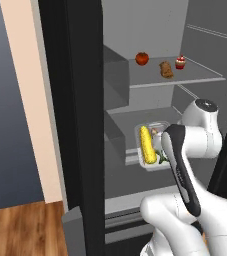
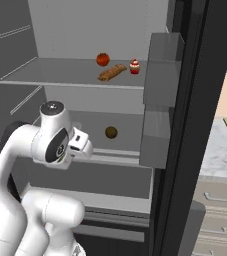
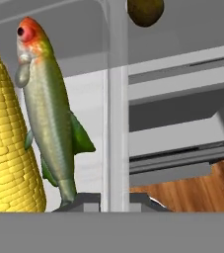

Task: Place the tupperware on the second highest shelf of the fridge. Make space for the tupperware among the existing items by rearranging them on the shelves if needed. Close the fridge door when finished.

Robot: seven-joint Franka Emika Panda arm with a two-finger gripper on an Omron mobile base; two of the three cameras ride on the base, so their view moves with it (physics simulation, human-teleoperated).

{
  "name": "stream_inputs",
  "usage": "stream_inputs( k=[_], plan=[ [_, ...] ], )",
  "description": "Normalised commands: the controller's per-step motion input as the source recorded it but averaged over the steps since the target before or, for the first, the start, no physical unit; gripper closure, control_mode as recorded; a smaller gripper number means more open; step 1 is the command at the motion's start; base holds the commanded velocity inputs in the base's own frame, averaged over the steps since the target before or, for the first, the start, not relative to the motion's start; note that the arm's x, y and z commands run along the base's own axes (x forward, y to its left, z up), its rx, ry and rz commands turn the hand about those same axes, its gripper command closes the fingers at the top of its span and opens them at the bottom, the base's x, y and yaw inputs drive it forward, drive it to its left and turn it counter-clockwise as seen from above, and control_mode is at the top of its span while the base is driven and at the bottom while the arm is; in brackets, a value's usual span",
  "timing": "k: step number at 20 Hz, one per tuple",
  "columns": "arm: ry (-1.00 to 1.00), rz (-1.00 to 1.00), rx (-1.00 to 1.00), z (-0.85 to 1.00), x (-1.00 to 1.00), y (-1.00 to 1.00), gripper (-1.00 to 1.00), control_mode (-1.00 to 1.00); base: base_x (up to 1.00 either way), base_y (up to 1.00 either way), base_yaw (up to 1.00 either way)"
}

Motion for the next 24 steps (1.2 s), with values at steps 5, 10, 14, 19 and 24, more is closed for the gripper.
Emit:
stream_inputs(
  k=[5,10,14,19,24],
  plan=[
    [0.02,-0.05,0.0,-0.07,0.57,0.26,1.0,-1.0,0.0,0.0,0.0],
    [0.0,-0.02,0.0,-0.06,0.45,0.1,1.0,-1.0,0.0,0.0,0.0],
    [0.0,0.0,0.0,-0.24,0.43,0.14,1.0,-1.0,0.0,0.0,0.0],
    [0.0,-0.04,0.0,-0.2,0.53,0.07,1.0,-1.0,0.0,0.0,0.0],
    [0.0,-0.11,0.0,-0.15,0.68,0.0,1.0,-1.0,0.0,0.0,0.0]
  ],
)
